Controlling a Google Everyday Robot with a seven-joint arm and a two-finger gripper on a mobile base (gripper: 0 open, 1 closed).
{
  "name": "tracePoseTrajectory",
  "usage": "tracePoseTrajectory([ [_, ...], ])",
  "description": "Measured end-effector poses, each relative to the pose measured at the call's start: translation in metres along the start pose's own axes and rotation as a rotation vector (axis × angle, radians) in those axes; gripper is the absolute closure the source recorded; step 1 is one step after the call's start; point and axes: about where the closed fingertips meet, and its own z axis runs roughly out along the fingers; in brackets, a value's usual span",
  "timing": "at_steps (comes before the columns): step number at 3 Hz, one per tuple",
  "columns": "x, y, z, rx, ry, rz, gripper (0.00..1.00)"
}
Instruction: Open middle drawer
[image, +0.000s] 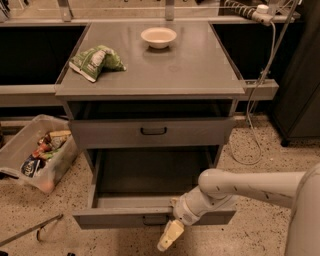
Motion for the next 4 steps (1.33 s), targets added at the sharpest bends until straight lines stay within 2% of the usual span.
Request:
tracePoseTrajectory([
  [1, -0.001, 0.002, -0.002, -0.001, -0.001, 0.001, 0.0],
  [2, 0.01, 0.025, -0.001, -0.012, -0.009, 0.043, 0.0],
  [3, 0.01, 0.025, -0.001, -0.013, -0.009, 0.044, 0.0],
  [4, 0.026, 0.051, 0.003, -0.058, -0.014, 0.084, 0.0],
])
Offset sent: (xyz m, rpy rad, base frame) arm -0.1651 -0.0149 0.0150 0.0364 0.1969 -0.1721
